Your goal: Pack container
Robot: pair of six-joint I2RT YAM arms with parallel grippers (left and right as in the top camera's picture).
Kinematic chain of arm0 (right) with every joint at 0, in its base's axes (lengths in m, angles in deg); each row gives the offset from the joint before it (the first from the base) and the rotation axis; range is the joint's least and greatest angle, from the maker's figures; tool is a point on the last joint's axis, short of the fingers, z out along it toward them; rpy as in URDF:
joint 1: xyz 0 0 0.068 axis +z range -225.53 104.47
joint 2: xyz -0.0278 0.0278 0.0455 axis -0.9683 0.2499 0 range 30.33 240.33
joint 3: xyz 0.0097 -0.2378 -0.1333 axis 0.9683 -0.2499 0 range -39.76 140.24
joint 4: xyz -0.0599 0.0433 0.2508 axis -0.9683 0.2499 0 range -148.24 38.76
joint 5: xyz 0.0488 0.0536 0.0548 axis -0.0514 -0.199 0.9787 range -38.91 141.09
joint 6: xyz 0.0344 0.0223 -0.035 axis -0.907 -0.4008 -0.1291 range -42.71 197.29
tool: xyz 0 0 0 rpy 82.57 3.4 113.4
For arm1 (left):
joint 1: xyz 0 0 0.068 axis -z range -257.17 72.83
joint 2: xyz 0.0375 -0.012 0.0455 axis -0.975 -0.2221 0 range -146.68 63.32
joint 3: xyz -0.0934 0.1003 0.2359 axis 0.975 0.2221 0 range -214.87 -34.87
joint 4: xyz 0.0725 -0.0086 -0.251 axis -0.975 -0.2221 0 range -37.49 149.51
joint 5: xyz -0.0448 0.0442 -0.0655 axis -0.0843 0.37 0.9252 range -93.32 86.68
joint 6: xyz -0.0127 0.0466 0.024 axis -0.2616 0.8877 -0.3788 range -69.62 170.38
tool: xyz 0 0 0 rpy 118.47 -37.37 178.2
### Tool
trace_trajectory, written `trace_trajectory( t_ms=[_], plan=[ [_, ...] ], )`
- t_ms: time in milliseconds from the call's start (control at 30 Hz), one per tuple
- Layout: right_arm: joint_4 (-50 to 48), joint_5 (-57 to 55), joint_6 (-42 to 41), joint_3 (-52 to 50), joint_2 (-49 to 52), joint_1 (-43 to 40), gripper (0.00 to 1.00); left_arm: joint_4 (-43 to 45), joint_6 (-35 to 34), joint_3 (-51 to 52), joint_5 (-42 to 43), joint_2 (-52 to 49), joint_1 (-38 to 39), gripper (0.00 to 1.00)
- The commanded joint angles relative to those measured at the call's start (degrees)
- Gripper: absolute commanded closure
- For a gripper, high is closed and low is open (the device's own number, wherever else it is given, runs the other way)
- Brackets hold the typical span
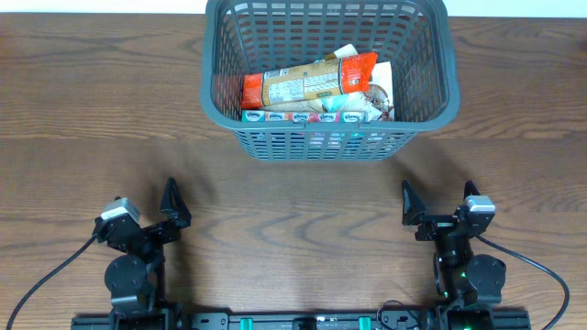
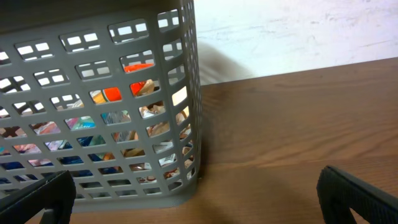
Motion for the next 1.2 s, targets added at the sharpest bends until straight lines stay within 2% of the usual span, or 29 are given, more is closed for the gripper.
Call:
trace_trajectory(
  t_ms=[0,300,1167],
  plan=[
    [0.2,0.4,0.2,-0.1,-0.3,-0.5,0.01,1.2,-0.3,2.7,-0.5,0.5,1.6,0.01],
    [0.2,0.4,0.2,-0.1,-0.3,-0.5,0.01,2.1,-0.3,3.1,-0.4,0.5,6.3,0.01],
    [0.2,0.4,0.2,-0.1,-0.3,-0.5,0.01,2.1,-0.3,3.1,-0.4,0.3,6.4,0.01]
  ],
)
